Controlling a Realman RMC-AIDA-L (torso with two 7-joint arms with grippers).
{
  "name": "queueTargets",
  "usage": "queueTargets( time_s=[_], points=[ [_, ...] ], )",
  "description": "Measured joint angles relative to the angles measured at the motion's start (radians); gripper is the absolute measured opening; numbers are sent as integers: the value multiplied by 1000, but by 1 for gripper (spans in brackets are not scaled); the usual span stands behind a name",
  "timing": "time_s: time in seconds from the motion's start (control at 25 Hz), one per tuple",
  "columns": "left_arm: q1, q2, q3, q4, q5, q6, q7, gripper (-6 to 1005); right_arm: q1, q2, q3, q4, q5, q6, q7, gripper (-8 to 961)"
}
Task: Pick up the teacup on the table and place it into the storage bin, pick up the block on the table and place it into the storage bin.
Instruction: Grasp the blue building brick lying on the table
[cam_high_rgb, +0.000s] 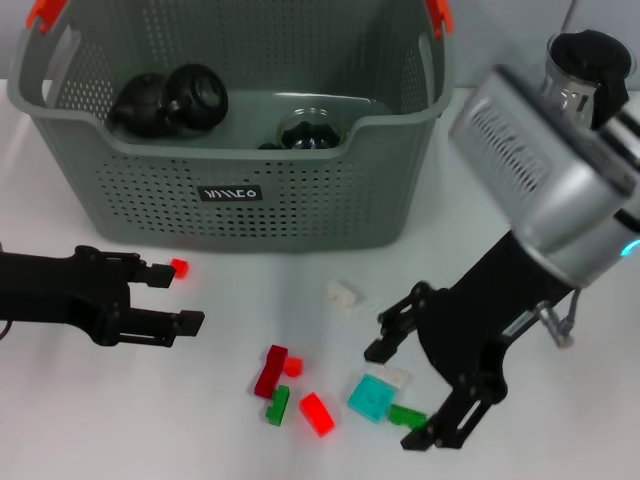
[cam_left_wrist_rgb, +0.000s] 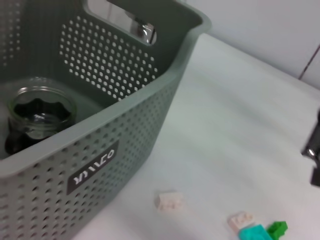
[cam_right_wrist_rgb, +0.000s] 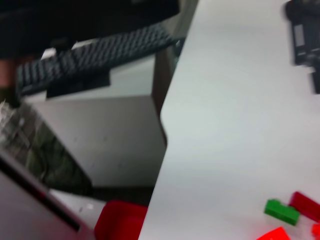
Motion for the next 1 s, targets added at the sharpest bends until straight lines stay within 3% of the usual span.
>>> queueTargets(
  time_s=[0.36,0.68,1.0],
  points=[
    [-16,-3,-78,-74,-9,-18,2,785,52,9,-254,-21,5,67,6,927],
    [-18,-4,-90,-114,-14,-36,15,786,46,11,-479,-100,18,135,7,928],
    [-21,-4,-91,-136,-15,-43,24,786,39,14,-610,-151,19,193,15,927]
  ],
)
